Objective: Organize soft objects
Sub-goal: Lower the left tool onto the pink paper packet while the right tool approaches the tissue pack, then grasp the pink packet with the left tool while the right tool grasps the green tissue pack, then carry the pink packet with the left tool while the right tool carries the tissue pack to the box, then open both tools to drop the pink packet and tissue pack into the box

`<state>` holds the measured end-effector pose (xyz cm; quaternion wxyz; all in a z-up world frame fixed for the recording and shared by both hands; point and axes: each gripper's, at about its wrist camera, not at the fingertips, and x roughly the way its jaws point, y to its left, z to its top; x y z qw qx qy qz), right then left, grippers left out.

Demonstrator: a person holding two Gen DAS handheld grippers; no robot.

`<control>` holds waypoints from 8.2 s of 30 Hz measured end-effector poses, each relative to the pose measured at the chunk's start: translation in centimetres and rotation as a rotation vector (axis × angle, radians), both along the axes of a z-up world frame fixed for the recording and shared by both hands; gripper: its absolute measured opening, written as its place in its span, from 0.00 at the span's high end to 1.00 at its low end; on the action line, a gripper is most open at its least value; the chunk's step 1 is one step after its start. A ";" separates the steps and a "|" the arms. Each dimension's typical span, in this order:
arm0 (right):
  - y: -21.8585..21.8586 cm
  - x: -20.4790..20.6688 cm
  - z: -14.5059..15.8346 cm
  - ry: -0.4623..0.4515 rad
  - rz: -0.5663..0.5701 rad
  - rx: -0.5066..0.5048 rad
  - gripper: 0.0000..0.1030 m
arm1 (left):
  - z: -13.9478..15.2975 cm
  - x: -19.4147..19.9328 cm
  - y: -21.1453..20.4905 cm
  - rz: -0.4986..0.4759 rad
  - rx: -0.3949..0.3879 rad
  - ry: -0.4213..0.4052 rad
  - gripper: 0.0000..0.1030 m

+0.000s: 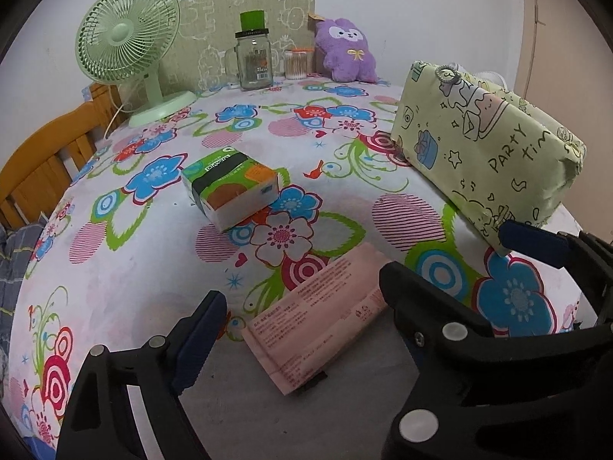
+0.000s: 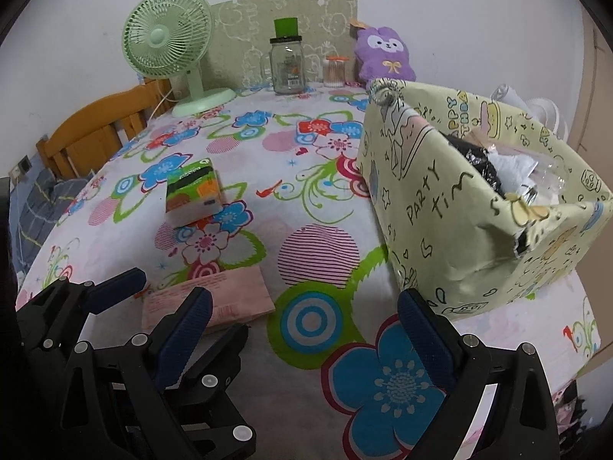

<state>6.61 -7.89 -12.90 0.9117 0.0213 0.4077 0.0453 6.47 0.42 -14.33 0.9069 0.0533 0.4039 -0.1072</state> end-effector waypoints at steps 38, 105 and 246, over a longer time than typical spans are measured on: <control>4.2 0.8 1.2 -0.018 0.106 0.023 0.04 | 1.5 -0.9 4.3 0.135 -0.064 -0.020 0.62; 8.1 8.6 1.6 0.015 0.196 0.054 0.45 | 2.8 4.1 7.3 0.312 -0.042 -0.036 0.62; -16.5 7.2 7.7 -0.084 -0.171 0.074 0.22 | 9.5 6.8 -16.8 -0.090 0.025 -0.114 0.11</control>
